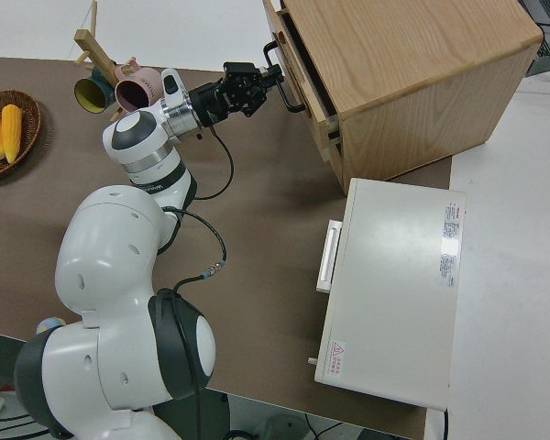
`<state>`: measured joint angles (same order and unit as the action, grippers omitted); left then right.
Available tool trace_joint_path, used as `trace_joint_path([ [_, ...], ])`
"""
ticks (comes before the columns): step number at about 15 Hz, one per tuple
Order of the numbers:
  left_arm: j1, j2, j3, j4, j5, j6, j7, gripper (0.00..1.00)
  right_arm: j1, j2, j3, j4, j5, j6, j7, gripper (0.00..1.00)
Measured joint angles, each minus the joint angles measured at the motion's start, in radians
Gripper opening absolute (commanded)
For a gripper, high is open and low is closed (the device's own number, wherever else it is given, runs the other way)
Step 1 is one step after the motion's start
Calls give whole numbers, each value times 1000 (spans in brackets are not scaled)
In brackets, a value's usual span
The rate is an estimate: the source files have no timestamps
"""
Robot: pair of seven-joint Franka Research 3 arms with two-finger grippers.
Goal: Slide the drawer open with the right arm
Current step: 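Pull the handle with the right gripper toward the robot, sliding the drawer out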
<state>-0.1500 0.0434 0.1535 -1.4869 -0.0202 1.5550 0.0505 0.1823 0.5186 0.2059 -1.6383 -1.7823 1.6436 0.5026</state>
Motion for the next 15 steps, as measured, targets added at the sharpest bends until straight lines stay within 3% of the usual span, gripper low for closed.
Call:
trace_joint_path([
  [8, 0, 0, 0, 0, 0, 0, 0, 998, 59, -1, 1, -6, 34, -63, 5, 6],
  [15, 0, 0, 0, 0, 0, 0, 0, 998, 169, -9, 4, -5, 118, -151, 5, 6],
])
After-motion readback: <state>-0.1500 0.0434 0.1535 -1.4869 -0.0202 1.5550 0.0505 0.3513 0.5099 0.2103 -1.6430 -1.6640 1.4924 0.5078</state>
